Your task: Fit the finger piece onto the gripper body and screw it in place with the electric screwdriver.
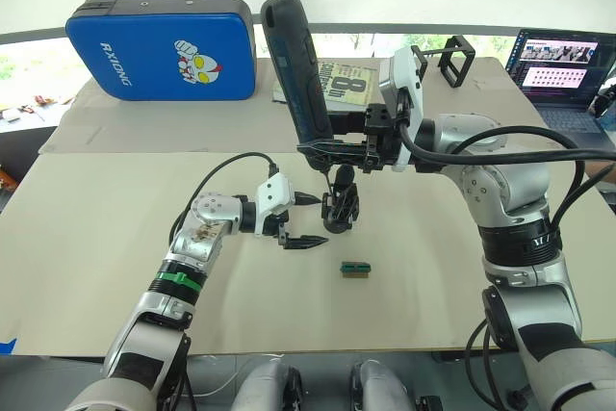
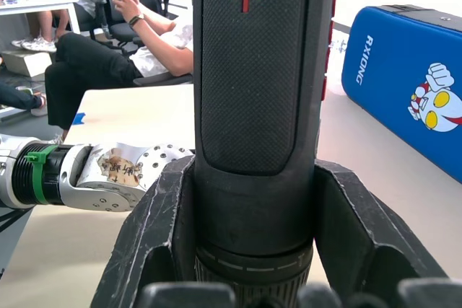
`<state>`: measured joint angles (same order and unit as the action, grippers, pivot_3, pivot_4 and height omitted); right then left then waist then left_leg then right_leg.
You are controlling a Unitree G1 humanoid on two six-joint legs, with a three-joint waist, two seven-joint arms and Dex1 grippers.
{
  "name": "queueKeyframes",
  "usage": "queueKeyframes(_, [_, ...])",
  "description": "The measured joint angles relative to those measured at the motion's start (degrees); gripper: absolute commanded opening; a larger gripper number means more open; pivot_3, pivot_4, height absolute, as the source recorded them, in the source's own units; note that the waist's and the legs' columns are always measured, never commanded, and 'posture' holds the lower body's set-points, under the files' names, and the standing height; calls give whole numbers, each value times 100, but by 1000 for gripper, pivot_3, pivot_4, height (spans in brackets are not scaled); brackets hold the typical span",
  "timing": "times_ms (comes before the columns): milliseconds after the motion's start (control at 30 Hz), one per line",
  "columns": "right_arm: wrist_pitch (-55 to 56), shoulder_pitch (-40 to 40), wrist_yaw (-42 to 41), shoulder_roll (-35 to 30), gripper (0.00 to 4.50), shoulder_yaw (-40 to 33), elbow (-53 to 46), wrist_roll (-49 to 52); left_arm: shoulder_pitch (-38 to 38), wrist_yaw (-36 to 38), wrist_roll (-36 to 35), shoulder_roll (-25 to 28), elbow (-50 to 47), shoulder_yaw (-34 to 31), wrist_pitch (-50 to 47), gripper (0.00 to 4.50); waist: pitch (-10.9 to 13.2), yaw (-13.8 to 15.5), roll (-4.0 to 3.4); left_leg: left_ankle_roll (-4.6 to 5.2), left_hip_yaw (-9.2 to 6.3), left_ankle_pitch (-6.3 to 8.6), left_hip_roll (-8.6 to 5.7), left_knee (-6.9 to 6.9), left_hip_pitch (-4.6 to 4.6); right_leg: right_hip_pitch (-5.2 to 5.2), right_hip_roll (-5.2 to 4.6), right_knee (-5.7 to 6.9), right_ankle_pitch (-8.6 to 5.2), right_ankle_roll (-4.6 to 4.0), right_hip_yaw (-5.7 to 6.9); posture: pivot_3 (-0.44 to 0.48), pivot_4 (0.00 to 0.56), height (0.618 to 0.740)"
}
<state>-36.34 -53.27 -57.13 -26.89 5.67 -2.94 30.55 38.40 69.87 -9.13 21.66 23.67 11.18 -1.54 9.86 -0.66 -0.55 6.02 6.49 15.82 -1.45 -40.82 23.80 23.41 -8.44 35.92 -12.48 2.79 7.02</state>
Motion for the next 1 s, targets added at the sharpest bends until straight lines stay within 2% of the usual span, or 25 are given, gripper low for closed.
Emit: queueKeyframes(1000, [-4,26,-14,19,1864,-1,-1,-3,25,-7,0,-20,104,0,17,4500,0,-1,0,0,0,0,0,0,0,0,0,0,0,0,0,0,150,740])
